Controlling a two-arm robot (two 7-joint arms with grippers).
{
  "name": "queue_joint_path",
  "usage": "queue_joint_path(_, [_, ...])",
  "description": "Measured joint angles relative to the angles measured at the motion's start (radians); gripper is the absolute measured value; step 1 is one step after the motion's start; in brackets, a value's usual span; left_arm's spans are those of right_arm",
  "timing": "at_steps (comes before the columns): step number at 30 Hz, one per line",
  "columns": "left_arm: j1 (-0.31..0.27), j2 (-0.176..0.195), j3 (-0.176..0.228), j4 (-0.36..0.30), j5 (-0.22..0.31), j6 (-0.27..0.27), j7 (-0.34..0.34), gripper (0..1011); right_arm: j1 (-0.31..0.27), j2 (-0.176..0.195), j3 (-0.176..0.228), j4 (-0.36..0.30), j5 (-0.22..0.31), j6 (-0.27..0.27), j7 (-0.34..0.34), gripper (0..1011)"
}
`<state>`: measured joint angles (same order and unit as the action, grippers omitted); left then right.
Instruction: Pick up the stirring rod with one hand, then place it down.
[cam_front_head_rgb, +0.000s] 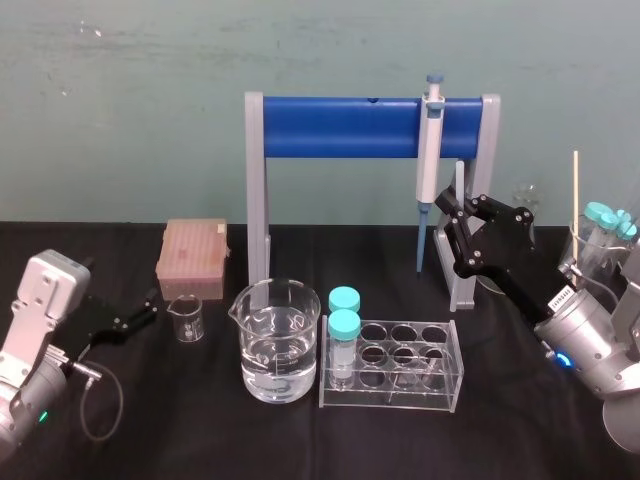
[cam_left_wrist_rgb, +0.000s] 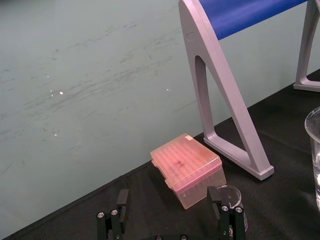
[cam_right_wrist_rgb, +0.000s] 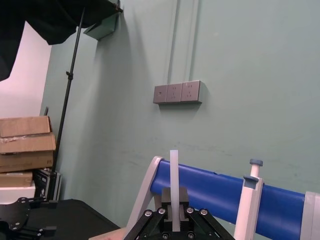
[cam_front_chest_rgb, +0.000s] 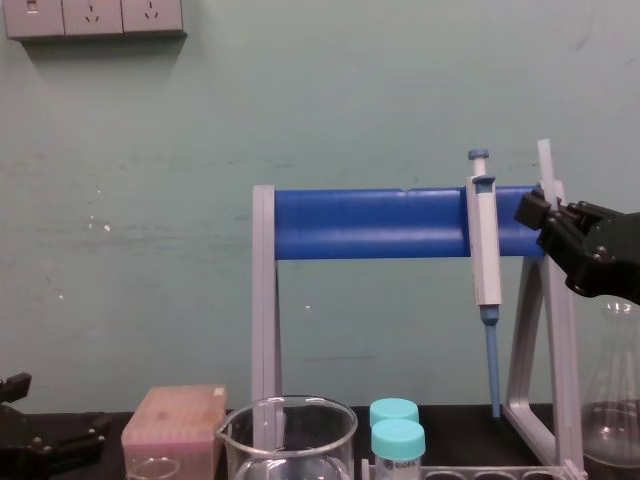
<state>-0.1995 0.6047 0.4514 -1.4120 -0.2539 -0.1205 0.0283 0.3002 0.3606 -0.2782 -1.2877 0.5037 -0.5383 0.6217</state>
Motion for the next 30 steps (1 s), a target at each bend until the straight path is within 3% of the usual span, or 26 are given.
queue_joint_path(30, [0.000,0.000,0.000,0.000,0.000,0.000,0.000,1000,0.000,0.000,0.000,0.000,0.000,0.000,0.000,67])
